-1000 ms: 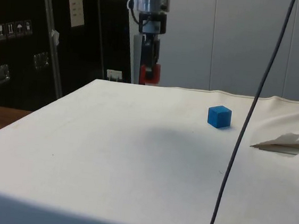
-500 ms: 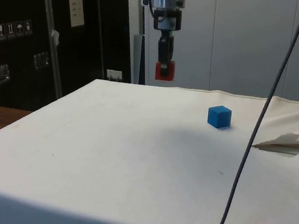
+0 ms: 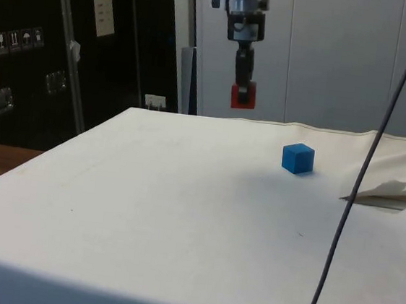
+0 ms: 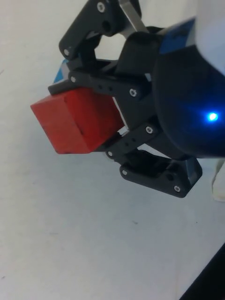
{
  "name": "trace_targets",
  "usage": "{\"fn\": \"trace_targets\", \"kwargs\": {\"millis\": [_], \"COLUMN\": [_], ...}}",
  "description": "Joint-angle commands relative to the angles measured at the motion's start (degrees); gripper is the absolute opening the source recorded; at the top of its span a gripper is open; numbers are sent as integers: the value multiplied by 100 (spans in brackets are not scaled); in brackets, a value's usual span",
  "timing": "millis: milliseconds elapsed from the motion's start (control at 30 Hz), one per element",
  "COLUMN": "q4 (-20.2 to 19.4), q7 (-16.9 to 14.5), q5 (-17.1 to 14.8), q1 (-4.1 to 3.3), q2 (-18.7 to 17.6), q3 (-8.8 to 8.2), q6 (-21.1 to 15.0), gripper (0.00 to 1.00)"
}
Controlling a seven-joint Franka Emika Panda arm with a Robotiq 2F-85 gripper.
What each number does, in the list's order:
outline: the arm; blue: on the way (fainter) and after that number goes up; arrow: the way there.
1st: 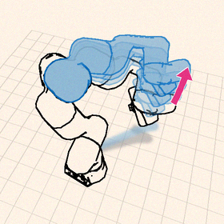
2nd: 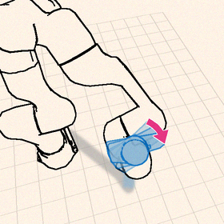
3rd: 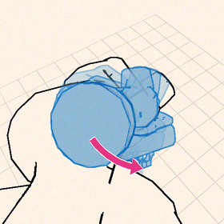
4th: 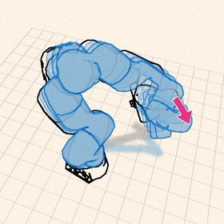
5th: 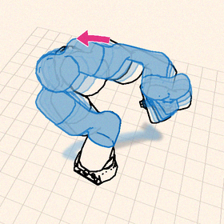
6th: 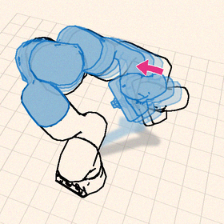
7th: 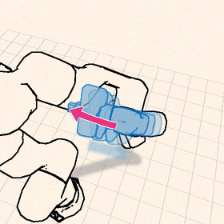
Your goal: Stack the two cubes.
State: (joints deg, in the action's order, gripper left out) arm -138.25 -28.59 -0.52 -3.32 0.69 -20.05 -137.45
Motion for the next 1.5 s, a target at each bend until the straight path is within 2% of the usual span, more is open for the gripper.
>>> {"fn": "trace_targets", "kwargs": {"millis": [0, 167, 233, 300, 500, 533, 567, 767, 800, 833, 1067, 1100, 1133, 1467], "q4": [-103, -361, -298, -504, -825, -785, -877, -1197, -1117, -1249, -1593, -1524, -1633, -2097], "q7": [17, 6, -17, -6, -63, -92, -69, -138, -172, -143, -189, -212, -189, -292], "q5": [132, 309, 218, 372, 487, 395, 504, 596, 476, 607, 773, 665, 791, 985], "q1": [23, 34, 11, 40, 57, 23, 57, 80, 34, 86, 103, 52, 109, 155], "q2": [86, 309, 264, 424, 653, 625, 693, 928, 859, 968, 1272, 1220, 1306, 1662], "q3": [-34, -126, -126, -172, -269, -275, -286, -390, -390, -407, -539, -550, -556, -751], "q6": [-74, -120, -23, -172, -315, -235, -332, -464, -378, -487, -567, -476, -579, -756], "gripper": [0, 0, 0, 0, 0, 0, 0, 0, 0, 0, 0, 0, 0, 0]}}
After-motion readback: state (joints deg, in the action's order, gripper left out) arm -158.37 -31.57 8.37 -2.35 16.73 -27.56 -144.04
